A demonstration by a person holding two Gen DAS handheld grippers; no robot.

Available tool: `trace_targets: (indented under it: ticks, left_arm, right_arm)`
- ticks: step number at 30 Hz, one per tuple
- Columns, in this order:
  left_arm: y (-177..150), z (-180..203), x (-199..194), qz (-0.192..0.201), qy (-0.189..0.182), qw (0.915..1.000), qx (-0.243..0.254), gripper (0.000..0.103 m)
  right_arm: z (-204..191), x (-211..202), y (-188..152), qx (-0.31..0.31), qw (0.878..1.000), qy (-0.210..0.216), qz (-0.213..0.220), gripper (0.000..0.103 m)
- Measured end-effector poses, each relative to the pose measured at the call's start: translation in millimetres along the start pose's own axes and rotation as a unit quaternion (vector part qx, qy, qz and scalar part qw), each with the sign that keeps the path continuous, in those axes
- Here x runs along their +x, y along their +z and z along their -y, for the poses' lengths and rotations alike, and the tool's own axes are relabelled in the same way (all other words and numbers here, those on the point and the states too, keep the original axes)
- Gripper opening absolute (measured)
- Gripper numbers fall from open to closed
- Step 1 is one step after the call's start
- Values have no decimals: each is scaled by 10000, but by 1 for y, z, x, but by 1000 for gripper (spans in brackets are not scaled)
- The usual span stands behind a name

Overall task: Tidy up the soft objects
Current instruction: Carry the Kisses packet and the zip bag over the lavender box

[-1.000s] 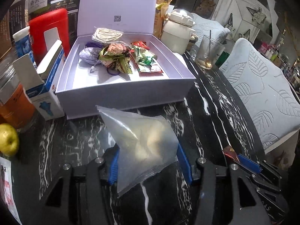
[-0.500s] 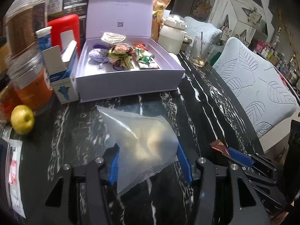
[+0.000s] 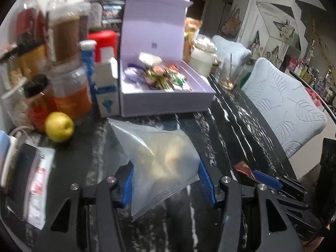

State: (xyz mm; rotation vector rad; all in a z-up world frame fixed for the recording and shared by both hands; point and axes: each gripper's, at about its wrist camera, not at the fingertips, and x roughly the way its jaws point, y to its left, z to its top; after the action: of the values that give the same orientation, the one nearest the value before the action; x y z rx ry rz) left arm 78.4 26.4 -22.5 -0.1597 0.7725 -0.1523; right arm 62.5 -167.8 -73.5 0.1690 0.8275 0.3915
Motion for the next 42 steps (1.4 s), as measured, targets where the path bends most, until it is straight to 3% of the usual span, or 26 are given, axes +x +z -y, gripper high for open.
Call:
trace_targets:
  ticks: [11, 23, 31, 42]
  left_arm:
    - [26, -21, -32, 479, 21, 9988, -70, 53]
    - [70, -12, -44, 951, 10, 9953, 162, 53]
    - [96, -8, -34, 1074, -41, 9941, 169, 53]
    - [134, -13, -6, 1147, -77, 9931, 221, 53]
  right_arm:
    - [-27, -20, 14, -177, 9993, 226, 252, 29]
    - [-40, -31, 66, -492, 9960, 498, 550, 29]
    - [-41, -20, 100, -503, 9937, 793, 616, 29]
    - [-37, -6, 145, -732, 9912, 734, 819, 29]
